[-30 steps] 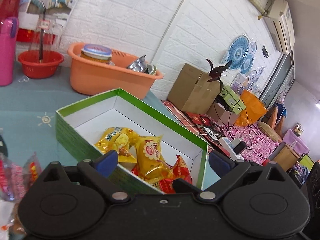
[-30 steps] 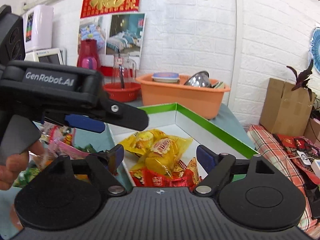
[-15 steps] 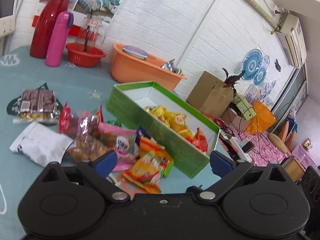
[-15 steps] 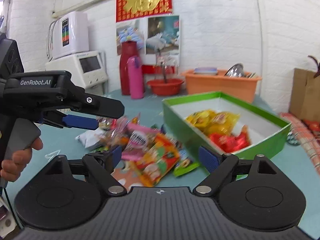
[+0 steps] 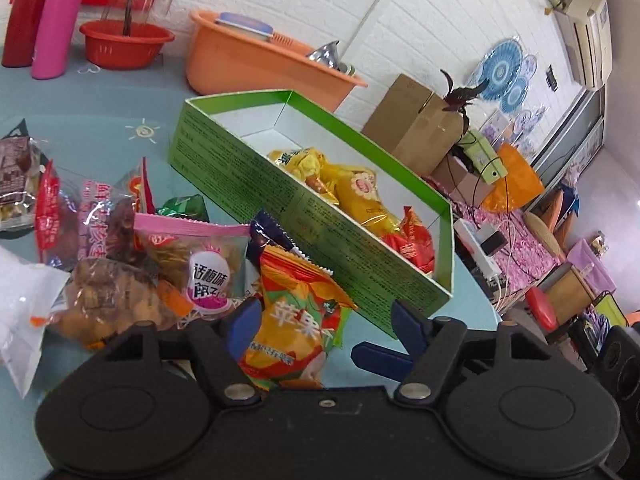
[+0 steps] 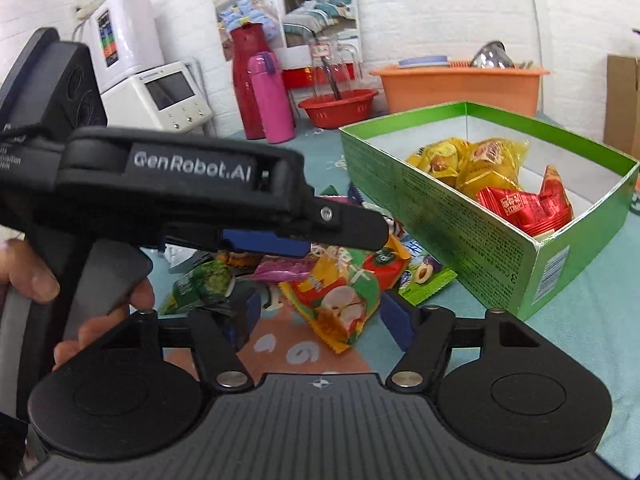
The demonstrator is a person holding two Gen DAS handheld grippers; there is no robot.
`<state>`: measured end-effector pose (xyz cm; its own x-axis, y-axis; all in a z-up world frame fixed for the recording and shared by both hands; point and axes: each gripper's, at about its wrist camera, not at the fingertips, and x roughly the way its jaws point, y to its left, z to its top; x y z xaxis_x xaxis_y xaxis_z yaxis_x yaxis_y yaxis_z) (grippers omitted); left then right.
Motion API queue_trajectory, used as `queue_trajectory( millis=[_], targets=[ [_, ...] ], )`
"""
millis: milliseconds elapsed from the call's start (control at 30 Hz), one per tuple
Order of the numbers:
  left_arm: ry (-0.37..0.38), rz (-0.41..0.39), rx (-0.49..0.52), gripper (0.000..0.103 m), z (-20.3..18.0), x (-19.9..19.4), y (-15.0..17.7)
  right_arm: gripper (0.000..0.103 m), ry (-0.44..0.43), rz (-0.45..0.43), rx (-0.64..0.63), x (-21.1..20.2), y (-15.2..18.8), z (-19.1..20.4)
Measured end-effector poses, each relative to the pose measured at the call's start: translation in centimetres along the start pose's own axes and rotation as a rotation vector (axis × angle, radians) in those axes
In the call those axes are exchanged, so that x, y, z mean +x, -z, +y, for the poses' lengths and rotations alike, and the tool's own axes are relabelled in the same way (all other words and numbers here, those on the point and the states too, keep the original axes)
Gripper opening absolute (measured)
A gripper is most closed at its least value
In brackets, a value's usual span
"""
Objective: Organize snacks
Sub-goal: 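Close the left tool on the orange fruit-snack bag, then carry the orange bag into the green box and release it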
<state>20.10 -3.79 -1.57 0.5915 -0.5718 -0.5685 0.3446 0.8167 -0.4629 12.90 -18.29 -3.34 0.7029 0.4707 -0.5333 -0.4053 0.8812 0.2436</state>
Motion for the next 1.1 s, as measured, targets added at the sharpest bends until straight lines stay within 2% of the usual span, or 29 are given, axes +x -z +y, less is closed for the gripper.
queue_trajectory(
  millis=[133, 333, 367, 433, 600, 667, 767, 933, 1100],
  targets=[
    [0.002, 0.024, -0.008, 0.097, 0.5, 1.1, -0.3, 0.103, 0.006, 0.024, 0.041, 0.7, -0.2, -0.8],
    [0.009, 0.041, -0.021, 0.097, 1.4, 1.6, 0.0, 0.103, 0.017, 0.06, 0.03, 1.4, -0.5, -0.5],
    [0.013, 0.053, -0.02, 0.095, 1.5, 1.7, 0.1, 0.103, 0.023, 0.068, 0.021, 1.5, -0.5, -0.4],
    [0.003, 0.092, -0.005, 0.081, 1.5, 1.8, 0.4, 0.103, 0.017, 0.083, 0.022, 2.0, -0.5, -0.5],
    [0.012, 0.099, -0.054, 0.083, 2.1, 1.3, 1.3, 0.087, 0.006, 0.074, 0.042, 2.0, 0.2, -0.9],
    [0.011, 0.09, -0.043, 0.081, 1.7, 0.7, 1.5, 0.086, 0.01, 0.067, 0.037, 1.5, 0.5, -0.6],
    [0.013, 0.046, -0.007, 0.08, 0.1, -0.6, 1.4, 0.085, 0.013, 0.025, 0.023, 0.2, 0.5, -0.4],
    [0.044, -0.036, 0.055, 0.08, -2.9, -2.5, 0.1, 0.085, 0.027, -0.092, -0.011, -2.8, -0.6, -0.4],
    [0.075, -0.082, 0.13, 0.08, -6.0, -2.3, -2.0, 0.085, 0.061, -0.199, -0.031, -5.3, -2.1, -1.3]
  ],
)
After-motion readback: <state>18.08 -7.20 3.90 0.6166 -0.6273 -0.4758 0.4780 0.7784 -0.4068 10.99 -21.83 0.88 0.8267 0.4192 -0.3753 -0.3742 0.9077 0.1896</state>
